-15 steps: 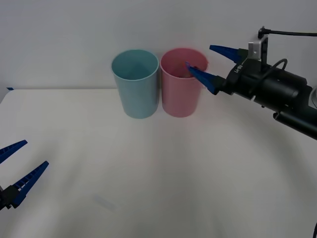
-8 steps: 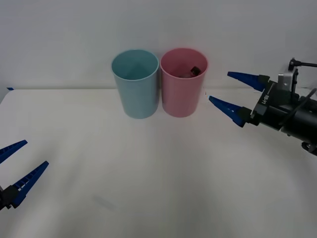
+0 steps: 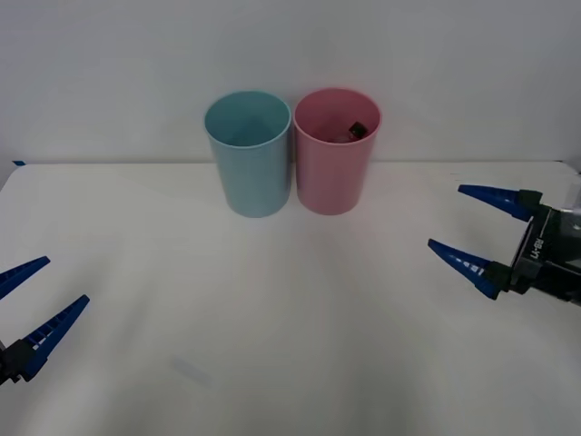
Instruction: Grasp the object on the table and drop it into the matching bin: aluminum can to the light blue bin, PET bottle to the pink bin.
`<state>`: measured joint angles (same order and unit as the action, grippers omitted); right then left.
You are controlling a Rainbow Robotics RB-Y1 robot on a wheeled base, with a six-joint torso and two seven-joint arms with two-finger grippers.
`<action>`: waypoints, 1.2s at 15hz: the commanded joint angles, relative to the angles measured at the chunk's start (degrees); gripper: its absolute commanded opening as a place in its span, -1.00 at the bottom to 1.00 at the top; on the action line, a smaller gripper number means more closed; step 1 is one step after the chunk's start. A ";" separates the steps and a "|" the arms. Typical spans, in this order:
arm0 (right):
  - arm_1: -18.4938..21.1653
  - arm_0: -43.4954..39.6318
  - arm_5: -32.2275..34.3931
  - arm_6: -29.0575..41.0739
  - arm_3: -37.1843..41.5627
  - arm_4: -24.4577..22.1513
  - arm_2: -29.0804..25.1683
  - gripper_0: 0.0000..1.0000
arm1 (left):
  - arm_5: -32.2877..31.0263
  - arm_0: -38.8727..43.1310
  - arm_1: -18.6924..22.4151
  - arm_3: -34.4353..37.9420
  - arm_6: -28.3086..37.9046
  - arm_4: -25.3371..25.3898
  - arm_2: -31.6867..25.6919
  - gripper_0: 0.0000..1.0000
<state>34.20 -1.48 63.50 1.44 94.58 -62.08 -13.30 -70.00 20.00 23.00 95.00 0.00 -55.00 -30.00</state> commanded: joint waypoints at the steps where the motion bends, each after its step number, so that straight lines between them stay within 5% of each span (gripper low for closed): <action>1: -0.01 -4.50 0.66 -3.28 -0.01 1.26 -1.47 1.00 | 0.00 0.00 0.00 0.00 0.00 0.00 0.00 1.00; 18: -0.53 -22.96 6.38 -4.16 -0.01 7.85 -7.80 1.00 | 0.00 0.00 0.00 0.00 0.00 0.00 0.00 1.00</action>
<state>33.67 -24.43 69.88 -2.72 94.58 -54.22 -21.09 -70.00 20.00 23.00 95.00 0.00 -55.00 -30.00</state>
